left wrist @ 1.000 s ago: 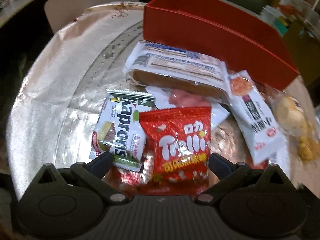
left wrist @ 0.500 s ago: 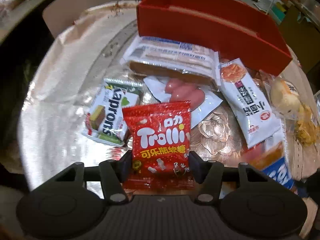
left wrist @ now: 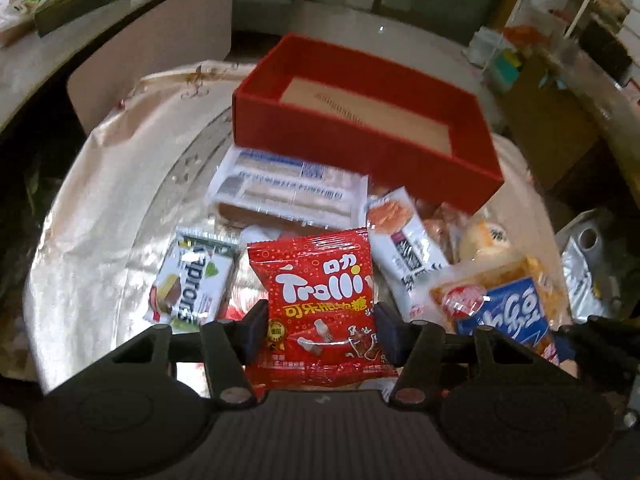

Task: Organize snacks
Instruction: 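Carry both packs over the red box and open both grippers to drop them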

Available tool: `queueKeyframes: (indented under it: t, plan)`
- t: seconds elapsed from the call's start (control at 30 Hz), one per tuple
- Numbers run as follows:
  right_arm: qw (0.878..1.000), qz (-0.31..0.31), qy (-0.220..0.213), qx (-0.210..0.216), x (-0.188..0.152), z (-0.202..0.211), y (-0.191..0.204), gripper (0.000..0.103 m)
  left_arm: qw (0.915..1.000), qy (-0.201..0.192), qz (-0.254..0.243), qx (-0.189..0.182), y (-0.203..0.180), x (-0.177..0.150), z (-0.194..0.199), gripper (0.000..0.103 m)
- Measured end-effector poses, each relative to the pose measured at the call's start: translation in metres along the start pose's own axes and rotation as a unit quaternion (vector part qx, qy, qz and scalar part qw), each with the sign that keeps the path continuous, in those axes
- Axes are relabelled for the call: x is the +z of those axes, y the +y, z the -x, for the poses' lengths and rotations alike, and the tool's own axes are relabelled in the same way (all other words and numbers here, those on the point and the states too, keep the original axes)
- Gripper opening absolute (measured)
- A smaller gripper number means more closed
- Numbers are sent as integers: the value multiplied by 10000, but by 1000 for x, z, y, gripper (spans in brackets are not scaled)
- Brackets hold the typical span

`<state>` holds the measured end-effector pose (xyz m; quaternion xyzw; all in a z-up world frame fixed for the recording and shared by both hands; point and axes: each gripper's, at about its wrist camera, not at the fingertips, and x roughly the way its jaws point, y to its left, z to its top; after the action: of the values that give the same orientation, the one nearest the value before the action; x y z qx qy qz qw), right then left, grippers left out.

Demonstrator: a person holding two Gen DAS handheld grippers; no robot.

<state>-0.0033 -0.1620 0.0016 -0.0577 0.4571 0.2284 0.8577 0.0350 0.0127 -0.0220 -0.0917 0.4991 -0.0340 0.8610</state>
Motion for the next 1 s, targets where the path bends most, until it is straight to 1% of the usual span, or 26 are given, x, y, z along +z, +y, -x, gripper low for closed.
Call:
queueKeyframes:
  t: [0.13, 0.23, 0.3, 0.37, 0.47, 0.53, 0.57, 0.6, 0.7, 0.83, 1.0]
  plan:
    - [9993, -263, -241, -81, 7, 9, -7, 58, 9994, -146, 194, -229, 12, 6, 7, 49]
    - [9985, -410, -265, -249, 12, 14, -10, 58, 9982, -331, 326, -387, 23, 12, 14, 48]
    - [9981, -450, -356, -232, 16, 18, -10, 58, 9967, -396, 490, -502, 30, 18, 15, 48]
    - [9974, -541, -420, -223, 20, 14, -15, 58, 9954, -434, 598, -610, 32, 24, 13, 48]
    - [9960, -693, -541, -176, 29, 4, -29, 58, 9946, -481, 642, -656, 28, 37, 6, 48]
    - [9933, -943, -656, -107, 33, -1, -45, 58, 9932, -595, 689, -730, 24, 46, 4, 48]
    - [9926, -1038, -605, -146, 37, -5, -52, 58, 9925, -673, 675, -765, 21, 51, 4, 48]
    - [9928, -1033, -575, -196, 42, -7, -56, 58, 9920, -761, 637, -782, 17, 57, 4, 48]
    - [9911, -1061, -792, -156, 61, -6, -65, 58, 9909, -917, 539, -823, 5, 71, 1, 48]
    - [9893, -1076, -955, -249, 82, -11, -75, 58, 9909, -993, 453, -794, -6, 89, -10, 48]
    - [9881, -1173, -946, -318, 97, -27, -86, 58, 9913, -1026, 407, -722, -12, 111, -29, 48]
